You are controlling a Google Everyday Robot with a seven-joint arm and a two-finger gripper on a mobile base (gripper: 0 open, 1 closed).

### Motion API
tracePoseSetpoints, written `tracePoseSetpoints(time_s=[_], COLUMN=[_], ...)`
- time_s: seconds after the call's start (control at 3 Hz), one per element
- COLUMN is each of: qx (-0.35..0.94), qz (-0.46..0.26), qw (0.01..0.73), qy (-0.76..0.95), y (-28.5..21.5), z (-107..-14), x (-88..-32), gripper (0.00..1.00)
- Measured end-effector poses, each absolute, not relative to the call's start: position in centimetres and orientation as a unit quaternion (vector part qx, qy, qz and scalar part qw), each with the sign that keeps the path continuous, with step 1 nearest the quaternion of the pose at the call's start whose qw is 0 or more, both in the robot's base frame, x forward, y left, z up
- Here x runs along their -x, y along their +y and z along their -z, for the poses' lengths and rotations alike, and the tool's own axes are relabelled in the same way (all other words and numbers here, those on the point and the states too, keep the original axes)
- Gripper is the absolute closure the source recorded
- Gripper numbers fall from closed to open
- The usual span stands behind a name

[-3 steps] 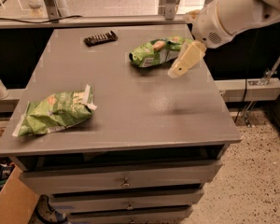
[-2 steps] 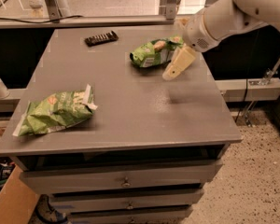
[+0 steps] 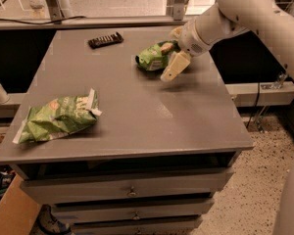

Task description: Pick green rice chip bag

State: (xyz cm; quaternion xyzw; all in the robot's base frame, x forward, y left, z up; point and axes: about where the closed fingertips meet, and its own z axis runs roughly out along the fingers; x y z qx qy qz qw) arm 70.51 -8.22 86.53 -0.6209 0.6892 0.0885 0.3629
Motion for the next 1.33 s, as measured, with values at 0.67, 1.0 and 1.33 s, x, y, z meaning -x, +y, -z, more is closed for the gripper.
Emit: tracePoseSetpoints(time_s=[0.67,1.0,1.33], qx=[0.61,0.594,0.581], qz=[-0.093,-0.083,-0.076], qw=[0.375,0.402,0.443], qy=[0.692,0.692,0.679], y=[-7.0,-7.8,-7.8], z=[-86.5,-89.0,-93.1], x=[-73.1,-73.9,-74.5], gripper=[0.61,0.84,1.0])
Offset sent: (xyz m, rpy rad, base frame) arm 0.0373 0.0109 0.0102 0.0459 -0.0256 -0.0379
